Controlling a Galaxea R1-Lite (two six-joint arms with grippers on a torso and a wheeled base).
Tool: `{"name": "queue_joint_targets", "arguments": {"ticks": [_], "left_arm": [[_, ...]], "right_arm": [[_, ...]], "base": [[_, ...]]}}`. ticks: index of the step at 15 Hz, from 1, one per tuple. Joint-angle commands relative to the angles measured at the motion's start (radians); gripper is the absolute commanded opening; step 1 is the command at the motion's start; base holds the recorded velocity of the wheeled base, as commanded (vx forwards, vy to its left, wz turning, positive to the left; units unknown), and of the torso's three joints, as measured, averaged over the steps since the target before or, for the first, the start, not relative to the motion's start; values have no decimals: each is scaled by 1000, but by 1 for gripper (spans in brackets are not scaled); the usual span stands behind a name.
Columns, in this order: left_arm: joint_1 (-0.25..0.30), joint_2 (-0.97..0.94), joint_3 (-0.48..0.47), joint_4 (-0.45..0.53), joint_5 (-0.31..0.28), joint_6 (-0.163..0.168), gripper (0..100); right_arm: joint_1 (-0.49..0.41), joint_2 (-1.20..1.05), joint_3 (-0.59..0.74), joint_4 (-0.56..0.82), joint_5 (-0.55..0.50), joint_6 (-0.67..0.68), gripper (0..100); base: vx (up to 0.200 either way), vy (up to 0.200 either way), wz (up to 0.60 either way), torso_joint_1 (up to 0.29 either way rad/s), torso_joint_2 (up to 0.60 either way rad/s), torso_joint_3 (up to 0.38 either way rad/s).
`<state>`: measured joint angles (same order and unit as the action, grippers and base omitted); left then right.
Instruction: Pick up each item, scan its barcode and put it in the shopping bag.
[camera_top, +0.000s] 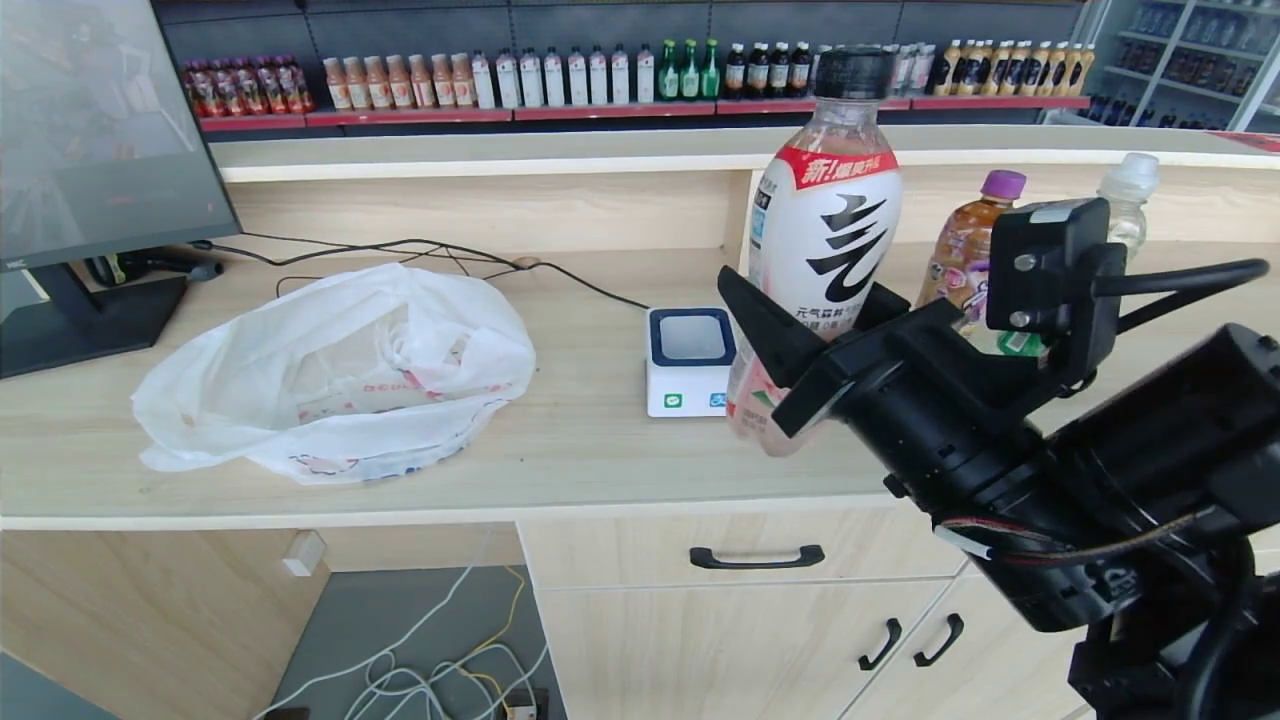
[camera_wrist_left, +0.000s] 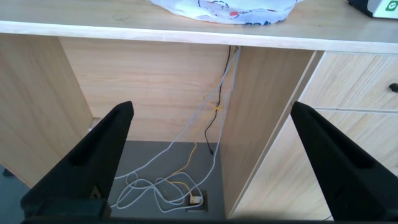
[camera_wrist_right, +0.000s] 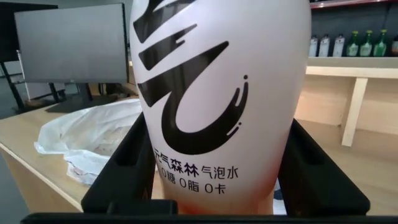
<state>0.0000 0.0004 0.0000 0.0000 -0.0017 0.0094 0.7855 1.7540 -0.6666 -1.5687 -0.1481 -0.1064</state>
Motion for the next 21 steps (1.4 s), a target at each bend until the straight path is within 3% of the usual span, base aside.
{"name": "queue_joint_targets", "arguments": {"ticks": [1,4,10,14,15,18,21], "left_arm": [[0,0,0,0,0,0,100],[0,0,0,0,0,0,100],[-2,0,0,0,0,0,100],[0,0,0,0,0,0,100],[0,0,0,0,0,0,100],[0,0,0,0,0,0,100],[0,0,0,0,0,0,100]], "right_arm": [[-60,13,7,-2,-2,17,0],[-131,21,1,-2,-2,39,0],[-144,25,-19,-2,-2,42,0],[-276,27,-61,-2,15,71,0],[-273,33,-62,-2,27,63,0],[-282,33,-94,-2,148,-101,0],[-238,68,-176,96,214,-315,0]], "base": [[0,0,0,0,0,0],[0,0,0,0,0,0],[0,0,0,0,0,0],[0,0,0,0,0,0],[0,0,0,0,0,0],[0,0,0,0,0,0],[0,0,0,0,0,0]]}}
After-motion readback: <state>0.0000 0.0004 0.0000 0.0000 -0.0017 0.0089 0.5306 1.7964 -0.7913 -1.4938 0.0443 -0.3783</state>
